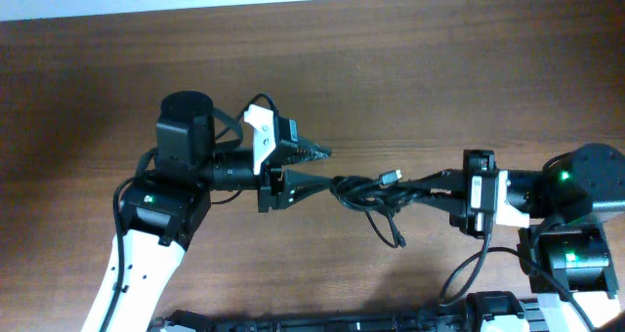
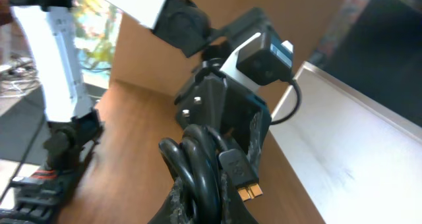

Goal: Untangle cables

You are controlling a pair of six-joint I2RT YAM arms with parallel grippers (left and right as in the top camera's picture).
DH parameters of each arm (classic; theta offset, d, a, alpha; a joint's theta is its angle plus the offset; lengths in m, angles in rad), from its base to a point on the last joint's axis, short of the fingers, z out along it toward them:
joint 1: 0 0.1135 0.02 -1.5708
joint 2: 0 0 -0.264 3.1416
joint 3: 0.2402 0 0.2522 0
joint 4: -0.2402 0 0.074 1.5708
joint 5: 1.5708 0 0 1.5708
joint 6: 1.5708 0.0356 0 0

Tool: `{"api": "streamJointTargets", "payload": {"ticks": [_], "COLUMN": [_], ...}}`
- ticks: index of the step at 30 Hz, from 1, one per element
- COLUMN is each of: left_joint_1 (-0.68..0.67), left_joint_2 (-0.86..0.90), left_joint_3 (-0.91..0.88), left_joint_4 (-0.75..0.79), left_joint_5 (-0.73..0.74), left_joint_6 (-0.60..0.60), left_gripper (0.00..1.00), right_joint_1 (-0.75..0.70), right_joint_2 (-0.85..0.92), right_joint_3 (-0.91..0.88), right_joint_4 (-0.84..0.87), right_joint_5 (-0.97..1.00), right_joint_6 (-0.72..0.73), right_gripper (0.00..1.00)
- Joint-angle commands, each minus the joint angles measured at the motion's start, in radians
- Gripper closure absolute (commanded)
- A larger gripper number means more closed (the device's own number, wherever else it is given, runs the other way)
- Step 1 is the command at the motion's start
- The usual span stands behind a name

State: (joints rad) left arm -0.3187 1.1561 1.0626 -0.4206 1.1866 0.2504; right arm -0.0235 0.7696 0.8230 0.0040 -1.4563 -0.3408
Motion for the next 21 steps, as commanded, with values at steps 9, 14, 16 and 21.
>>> {"api": "streamJointTargets", "payload": {"ticks": [9,14,16,21], "left_joint_1": [-0.008,-0.008,-0.009,-0.022], "left_joint_2": [0.007,0.007,0.007,0.008], "left_joint_3": [0.015,0.015,0.015,0.015], "left_joint_4": [0.185,0.285,0.322,0.36], "left_joint_5": [-0.241,-0.241,-0.241,-0.269], "left_joint_6": [-0.595,-0.863,-0.957,-1.108], "left_gripper": [0.25,0.04,0.03,0.06], "right_joint_1": [0.005,0.005,0.005,0.005], "right_joint_2": [-0.005,-0.005,-0.005,-0.005], "right_joint_3": [0.014,0.014,0.014,0.014], "right_joint_4": [0.266,0.288,0.323,0.375], "right_joint_5": [0.405,0.547,0.554,0.605], "right_joint_6": [0.485,0.577,0.63,0.699], "right_gripper": [0.96,0.96,0.96,0.96]}}
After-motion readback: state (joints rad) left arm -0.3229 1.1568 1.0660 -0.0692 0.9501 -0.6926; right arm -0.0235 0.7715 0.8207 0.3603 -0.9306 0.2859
